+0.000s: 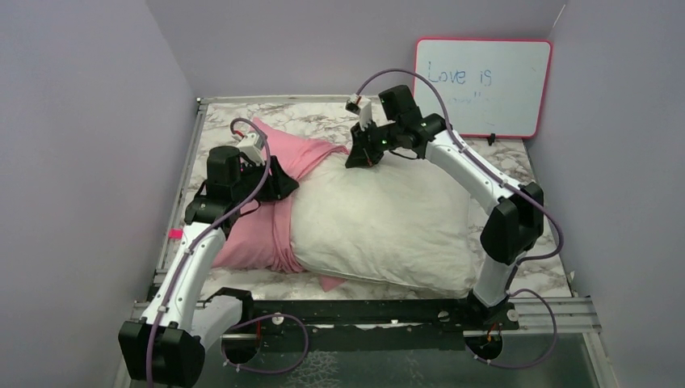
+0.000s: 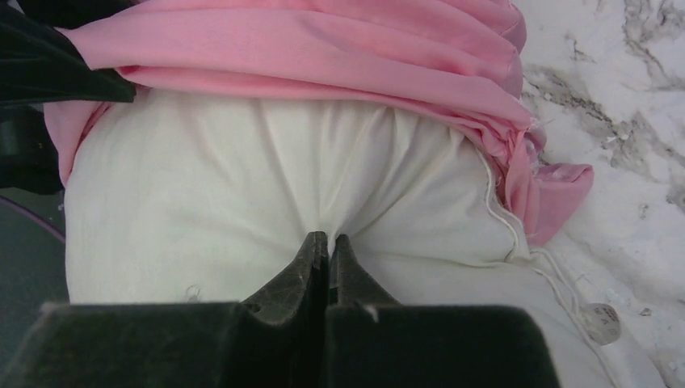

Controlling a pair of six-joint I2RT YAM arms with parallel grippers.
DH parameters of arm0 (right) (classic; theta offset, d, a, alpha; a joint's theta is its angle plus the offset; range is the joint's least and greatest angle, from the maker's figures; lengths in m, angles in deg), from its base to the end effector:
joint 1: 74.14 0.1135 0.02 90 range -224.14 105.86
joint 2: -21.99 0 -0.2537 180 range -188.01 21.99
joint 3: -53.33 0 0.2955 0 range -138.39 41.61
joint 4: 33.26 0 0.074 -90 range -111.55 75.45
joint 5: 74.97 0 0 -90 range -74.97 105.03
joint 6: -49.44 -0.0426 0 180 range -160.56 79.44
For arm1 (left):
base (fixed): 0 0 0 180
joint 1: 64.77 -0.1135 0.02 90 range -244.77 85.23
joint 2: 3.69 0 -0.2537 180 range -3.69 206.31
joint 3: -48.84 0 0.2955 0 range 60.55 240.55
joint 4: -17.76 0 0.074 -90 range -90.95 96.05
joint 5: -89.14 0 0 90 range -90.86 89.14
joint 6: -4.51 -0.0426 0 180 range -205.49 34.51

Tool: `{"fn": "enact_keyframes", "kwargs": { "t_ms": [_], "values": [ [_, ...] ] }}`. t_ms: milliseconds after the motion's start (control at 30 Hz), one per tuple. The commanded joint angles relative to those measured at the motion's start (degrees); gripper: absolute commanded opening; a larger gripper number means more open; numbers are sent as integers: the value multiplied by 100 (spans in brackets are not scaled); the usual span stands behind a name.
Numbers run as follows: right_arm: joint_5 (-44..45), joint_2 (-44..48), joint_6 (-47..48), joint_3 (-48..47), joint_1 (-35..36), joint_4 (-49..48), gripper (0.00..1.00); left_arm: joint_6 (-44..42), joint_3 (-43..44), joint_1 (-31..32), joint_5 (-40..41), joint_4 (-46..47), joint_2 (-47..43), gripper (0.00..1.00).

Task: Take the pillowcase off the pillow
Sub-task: Remove the pillow from the pillowcase.

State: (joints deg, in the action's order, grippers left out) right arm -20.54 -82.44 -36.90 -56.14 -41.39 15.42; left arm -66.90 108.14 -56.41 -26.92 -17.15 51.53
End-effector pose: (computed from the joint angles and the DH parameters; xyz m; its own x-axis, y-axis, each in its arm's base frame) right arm 0.3703 0.2676 0.3102 -0.5285 -0.4017 -0.7478 -0.8295 0.4316 0.3544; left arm 0.2609 -0.0573 0.2854 -0.6412 -0.1952 -0.7421 0.3159 0.8142 -0.4871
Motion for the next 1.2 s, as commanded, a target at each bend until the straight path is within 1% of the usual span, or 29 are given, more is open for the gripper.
{"fn": "enact_keyframes", "kwargs": {
  "t_ms": [0, 67, 167, 267, 367, 467, 567, 667, 733, 800, 867, 1000, 1100, 1167],
  "values": [
    [-17, 624, 516, -19, 315, -221, 1, -145, 844, 10, -153, 199, 211, 56],
    [254, 870, 925, 128, 671, -362, 1, -251, 1312, 8, -177, 231, 440, 63],
    [653, 1285, 1492, 530, 1165, -707, 1, -467, 1981, 8, -323, 216, 907, 68],
    [776, 1763, 1737, 1165, 1360, -1292, 1, -729, 2358, 13, -735, -17, 1406, 72],
    [729, 2279, 1926, 1943, 1413, -1810, 1, -745, 2190, 9, -1211, -119, 1730, 73],
    [718, 2652, 2092, 2541, 1483, -2241, 1, -774, 1920, 83, -1931, -106, 1844, 73],
    [740, 2849, 2222, 2895, 1545, -2441, 1, -881, 1740, 187, -2506, -108, 1858, 77],
    [745, 2885, 2251, 2987, 1591, -2409, 1, -993, 1647, 318, -2797, -129, 1916, 76],
    [806, 2891, 2262, 3007, 1624, -2358, 1, -1105, 1666, 431, -2904, -257, 2015, 65],
    [969, 2931, 2264, 3064, 1646, -2359, 1, -1250, 1731, 525, -2882, -429, 2123, 43],
    [1281, 3029, 2279, 3170, 1655, -2451, 1, -1312, 1764, 537, -2696, -496, 2105, 26],
    [2165, 3509, 2330, 3706, 1655, -3144, 1, -1417, 1886, 535, -2328, -505, 1923, 0],
    [2574, 3869, 2420, 4100, 1655, -3632, 1, -1462, 2050, 537, -1997, -534, 1813, 0],
    [2870, 4009, 2462, 4185, 1655, -3821, 1, -1498, 2188, 540, -1522, -601, 1736, 0]
  ]
}}
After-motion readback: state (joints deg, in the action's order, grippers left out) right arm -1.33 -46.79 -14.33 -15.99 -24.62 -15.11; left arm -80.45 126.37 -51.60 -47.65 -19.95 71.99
